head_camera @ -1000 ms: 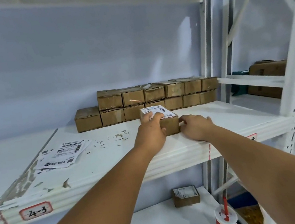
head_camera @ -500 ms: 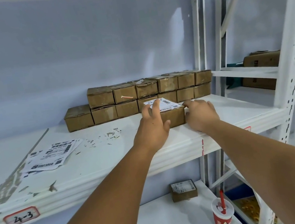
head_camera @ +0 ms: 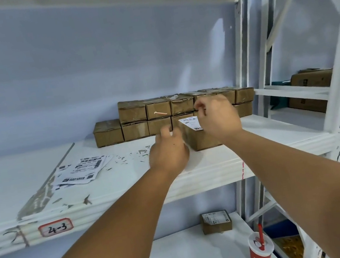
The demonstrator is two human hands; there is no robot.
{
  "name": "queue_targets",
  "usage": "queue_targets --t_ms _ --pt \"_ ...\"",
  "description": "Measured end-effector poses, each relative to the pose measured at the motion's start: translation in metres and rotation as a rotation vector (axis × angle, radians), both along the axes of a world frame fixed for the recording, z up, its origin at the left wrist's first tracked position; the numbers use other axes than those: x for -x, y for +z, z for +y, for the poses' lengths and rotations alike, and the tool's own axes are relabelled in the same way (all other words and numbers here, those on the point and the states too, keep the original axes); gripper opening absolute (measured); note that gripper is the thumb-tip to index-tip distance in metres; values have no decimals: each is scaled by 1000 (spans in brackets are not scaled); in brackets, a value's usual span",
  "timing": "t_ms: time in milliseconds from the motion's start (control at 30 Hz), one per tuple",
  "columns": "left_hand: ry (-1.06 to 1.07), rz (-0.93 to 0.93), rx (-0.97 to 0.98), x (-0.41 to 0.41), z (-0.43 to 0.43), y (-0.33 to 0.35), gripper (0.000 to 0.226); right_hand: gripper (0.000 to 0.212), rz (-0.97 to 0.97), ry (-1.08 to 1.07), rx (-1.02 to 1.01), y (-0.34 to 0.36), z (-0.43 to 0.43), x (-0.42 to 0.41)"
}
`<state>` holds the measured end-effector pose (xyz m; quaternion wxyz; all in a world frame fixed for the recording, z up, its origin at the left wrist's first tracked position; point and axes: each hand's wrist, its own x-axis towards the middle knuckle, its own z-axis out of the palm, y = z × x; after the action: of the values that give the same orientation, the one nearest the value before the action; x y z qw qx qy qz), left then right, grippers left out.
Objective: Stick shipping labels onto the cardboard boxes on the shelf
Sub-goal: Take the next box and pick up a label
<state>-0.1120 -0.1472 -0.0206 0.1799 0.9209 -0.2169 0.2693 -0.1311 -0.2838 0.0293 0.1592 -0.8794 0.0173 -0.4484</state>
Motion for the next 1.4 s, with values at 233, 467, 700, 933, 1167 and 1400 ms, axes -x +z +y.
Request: queue_targets --t_ms 233,467,700,933,1167,1400 --pt "164 -37 -150 -14 103 23 24 27 155 246 17 1 82 -12" --pt "145 414 -284 -34 198 10 67 40 471 331 55 -20 163 -51" --pt "212 210 -18 -44 217 -11 24 50 477 288 98 -34 215 -100" --pt "30 390 -172 -51 220 -11 58 71 556 199 87 -37 226 -140" --pt "190 406 -156 -50 218 -9 43 45 415 134 150 -38 224 -157" --pt "326 404 -144 -49 216 -8 40 60 457 172 34 -44 227 -162"
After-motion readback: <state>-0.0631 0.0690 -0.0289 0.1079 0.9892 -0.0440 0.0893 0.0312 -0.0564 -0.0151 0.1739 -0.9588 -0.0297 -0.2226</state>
